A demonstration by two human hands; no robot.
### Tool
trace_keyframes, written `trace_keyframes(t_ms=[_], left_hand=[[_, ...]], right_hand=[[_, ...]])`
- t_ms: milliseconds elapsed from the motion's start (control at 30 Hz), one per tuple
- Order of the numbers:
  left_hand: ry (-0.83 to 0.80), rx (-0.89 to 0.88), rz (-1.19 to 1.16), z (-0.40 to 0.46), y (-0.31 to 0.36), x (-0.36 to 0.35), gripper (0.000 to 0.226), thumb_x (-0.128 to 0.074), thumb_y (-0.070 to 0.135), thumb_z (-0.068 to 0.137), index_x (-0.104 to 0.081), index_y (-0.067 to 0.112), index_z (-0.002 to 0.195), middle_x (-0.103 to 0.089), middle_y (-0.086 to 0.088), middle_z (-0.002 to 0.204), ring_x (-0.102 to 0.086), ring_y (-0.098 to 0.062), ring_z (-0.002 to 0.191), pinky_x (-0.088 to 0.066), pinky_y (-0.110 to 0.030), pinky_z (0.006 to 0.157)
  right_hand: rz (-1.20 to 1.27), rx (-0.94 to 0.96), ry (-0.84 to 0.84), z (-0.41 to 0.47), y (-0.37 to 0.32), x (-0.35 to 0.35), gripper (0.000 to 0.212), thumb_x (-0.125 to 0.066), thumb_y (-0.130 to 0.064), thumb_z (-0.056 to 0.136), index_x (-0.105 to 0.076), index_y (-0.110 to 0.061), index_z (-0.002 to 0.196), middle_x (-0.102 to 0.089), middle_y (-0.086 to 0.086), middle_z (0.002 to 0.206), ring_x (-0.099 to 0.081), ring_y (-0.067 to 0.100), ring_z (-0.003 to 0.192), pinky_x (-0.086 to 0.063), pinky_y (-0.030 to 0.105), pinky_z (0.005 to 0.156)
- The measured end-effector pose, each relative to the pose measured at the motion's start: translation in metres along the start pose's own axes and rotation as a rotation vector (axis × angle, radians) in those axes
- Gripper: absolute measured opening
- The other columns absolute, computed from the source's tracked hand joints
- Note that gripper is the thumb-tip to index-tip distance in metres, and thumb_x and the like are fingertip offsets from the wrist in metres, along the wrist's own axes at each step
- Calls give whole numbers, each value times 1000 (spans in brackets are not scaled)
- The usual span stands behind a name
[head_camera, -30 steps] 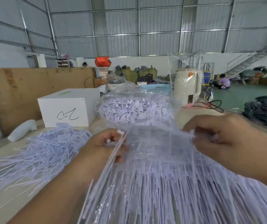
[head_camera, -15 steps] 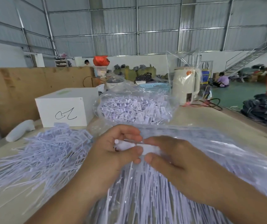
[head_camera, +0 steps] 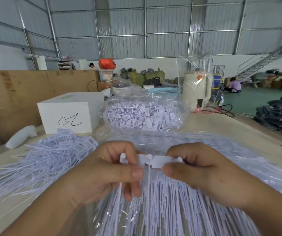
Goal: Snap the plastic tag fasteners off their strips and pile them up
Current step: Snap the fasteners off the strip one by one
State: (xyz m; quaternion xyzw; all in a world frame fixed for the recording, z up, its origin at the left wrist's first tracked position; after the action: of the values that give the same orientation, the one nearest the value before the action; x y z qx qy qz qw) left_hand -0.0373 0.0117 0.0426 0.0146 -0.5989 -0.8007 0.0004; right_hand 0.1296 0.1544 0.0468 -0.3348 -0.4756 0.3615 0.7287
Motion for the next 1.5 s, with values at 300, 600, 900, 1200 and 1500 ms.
trace_keyframes(t_ms=[300,600,900,1200,1500], left_hand=[[349,-69,117,8,-16,-15,48,-84,27,57,-39,25,43,-38,-1,35,-33,-11,31,-32,-14,40],[725,-151,5,18,-21,-32,44,-74,16,62,-35,20,43,-30,-3,39,-24,-15,37,-26,-23,43],[1031,-174,172,15,-18,-20,52,-81,18,65,-33,18,45,-28,-8,47,-27,-16,44,-31,-31,57],[299,-65,330,11,-20,-22,34,-60,62,73,-68,35,92,-45,5,43,-40,-10,38,-33,-20,43],[10,8,180,6,-14,-22,11,-76,24,68,-65,26,68,-61,-1,65,-47,-10,47,-39,-20,49]], right_hand=[[-150,-35,216,1,3,-6,38,-62,-36,89,-48,-6,69,-30,-8,52,-27,10,47,-24,24,46],[-355,84,482,9,4,-32,41,-51,-45,92,-52,-9,73,-36,-7,45,-28,12,41,-23,27,46],[-299,69,709,10,2,-34,38,-48,-47,94,-44,-26,64,-39,-9,43,-32,8,36,-22,19,41],[-8,50,-13,6,0,-13,27,-55,-20,100,-64,-6,79,-44,-19,49,-39,-4,43,-35,12,51],[-40,-56,-76,4,15,-2,34,-72,-40,80,-60,-9,75,-41,3,66,-39,14,61,-29,28,58]])
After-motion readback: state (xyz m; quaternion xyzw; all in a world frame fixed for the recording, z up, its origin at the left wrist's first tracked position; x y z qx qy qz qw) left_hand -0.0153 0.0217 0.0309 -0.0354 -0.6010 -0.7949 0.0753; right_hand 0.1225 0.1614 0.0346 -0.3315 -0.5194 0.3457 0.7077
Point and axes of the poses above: each hand's wrist, its own z-axis towards the middle knuckle, its own x-axis out of the back of the hand, y = z × x, the point moved 1 cm from there along z, towards the middle knuckle
